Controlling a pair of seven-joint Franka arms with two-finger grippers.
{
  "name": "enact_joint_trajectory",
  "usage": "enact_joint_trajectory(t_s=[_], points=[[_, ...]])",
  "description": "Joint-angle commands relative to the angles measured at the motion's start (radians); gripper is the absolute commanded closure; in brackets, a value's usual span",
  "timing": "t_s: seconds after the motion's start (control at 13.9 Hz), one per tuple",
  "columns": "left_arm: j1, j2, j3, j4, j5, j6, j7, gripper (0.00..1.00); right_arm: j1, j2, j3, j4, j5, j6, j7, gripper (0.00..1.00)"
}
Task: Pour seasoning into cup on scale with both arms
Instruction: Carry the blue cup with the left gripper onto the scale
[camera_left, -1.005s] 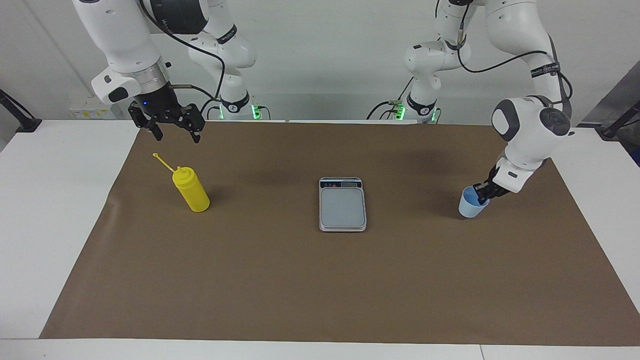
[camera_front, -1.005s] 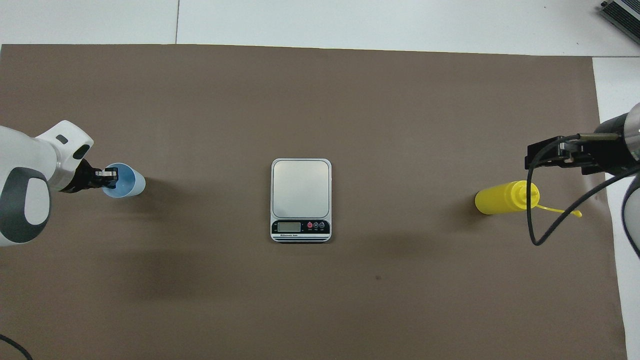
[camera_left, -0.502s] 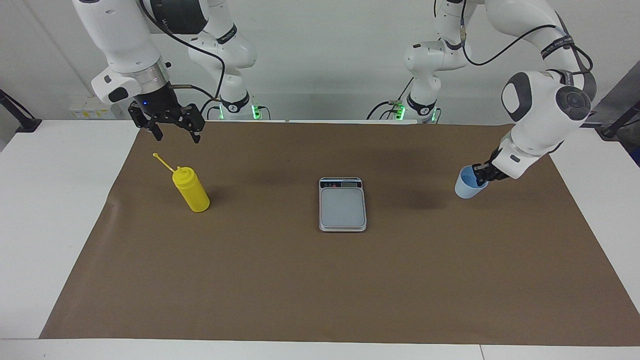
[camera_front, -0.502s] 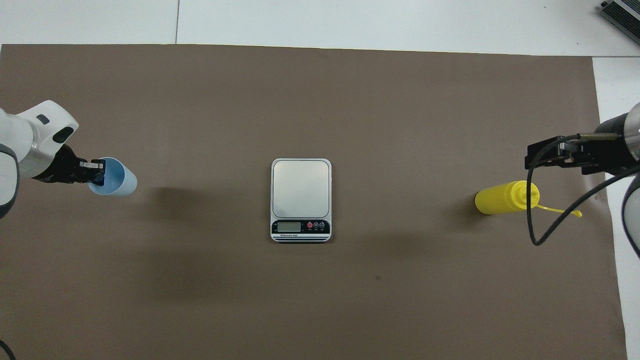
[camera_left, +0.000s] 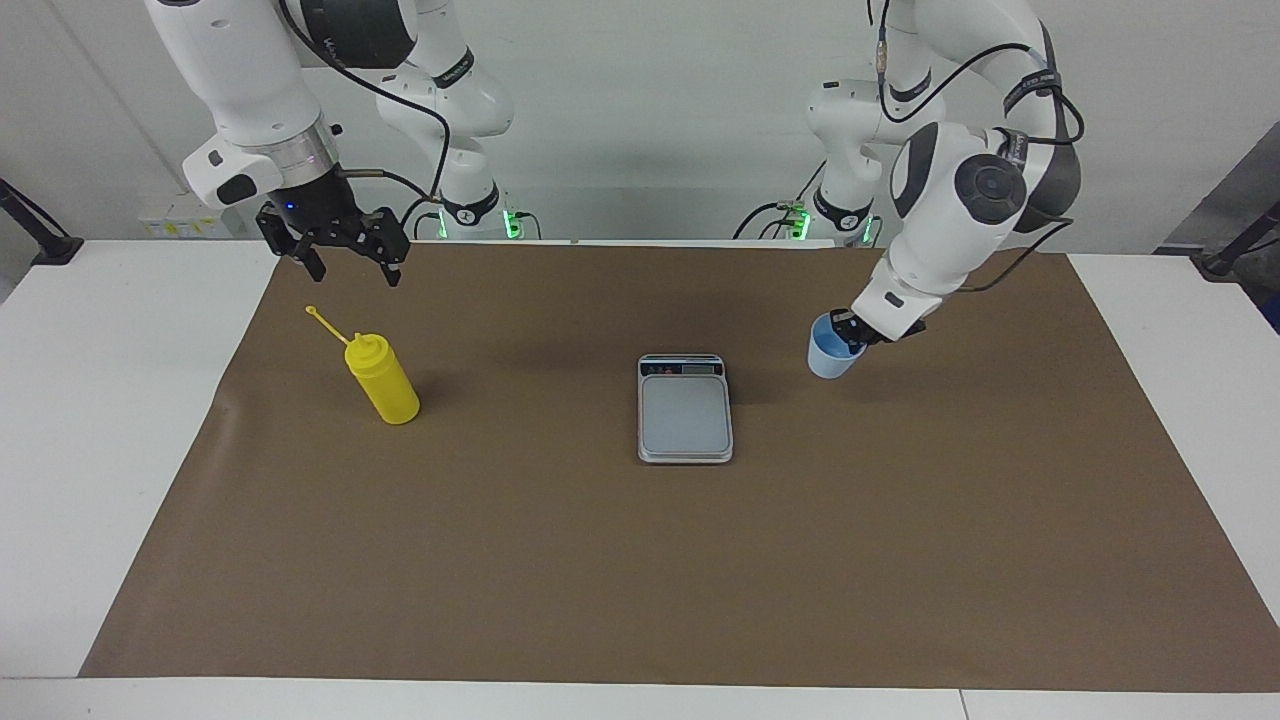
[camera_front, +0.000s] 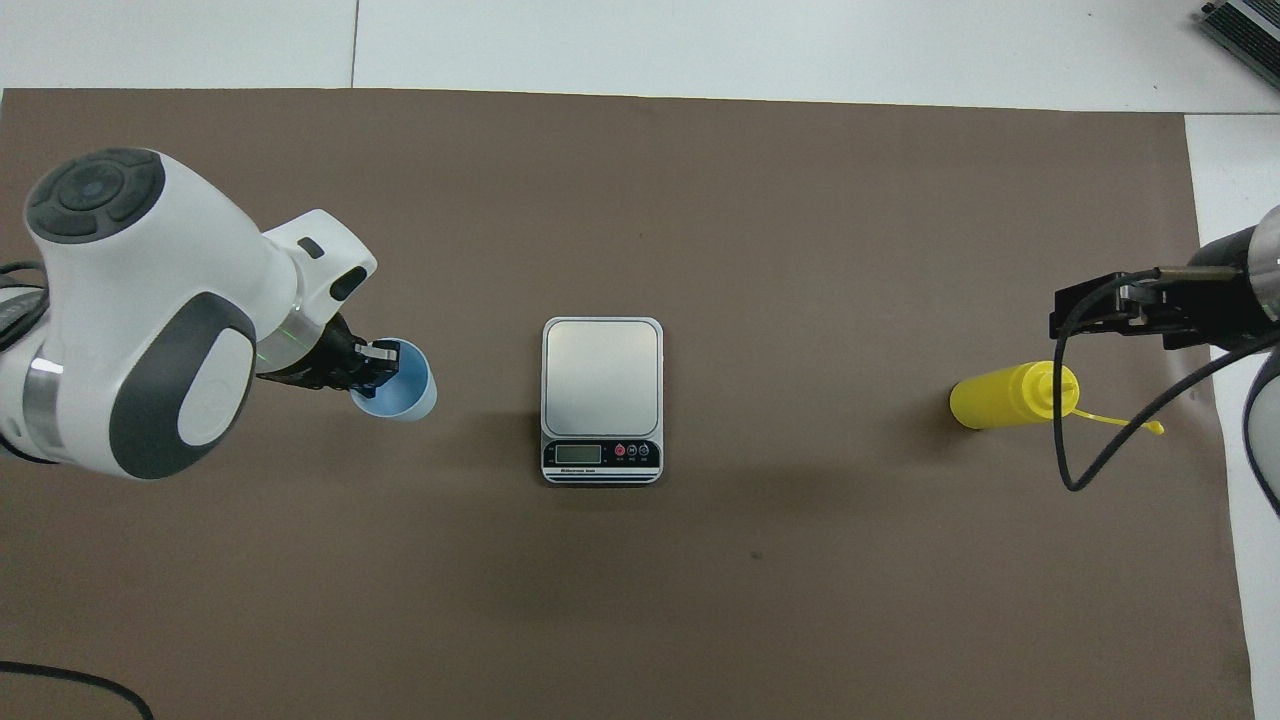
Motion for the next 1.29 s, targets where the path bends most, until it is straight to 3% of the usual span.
enact_joint_trajectory(t_s=[0.0,0.22,0.57,1.22], points=[[-0.084,0.013,0.017,0.010,-0.029,0.064,-0.088,1.00,-0.010,-0.013,0.005,-0.008,0.003,-0.010,-0.015,0.00],[-0.141,0.030,0.017,0.016,-0.031,0.124,-0.152,1.00,-0.010,-0.013,0.005,-0.008,0.003,-0.010,-0.015,0.00],[-0.227,0.157,0.019,0.134,-0.020,0.168,-0.314,1.00,-0.010,-0.013,0.005,-0.008,0.003,-0.010,-0.015,0.00],[-0.281,0.223,0.019,0.124,0.000,0.302,-0.413,1.00,-0.010,-0.013,0.005,-0.008,0.003,-0.010,-0.015,0.00]])
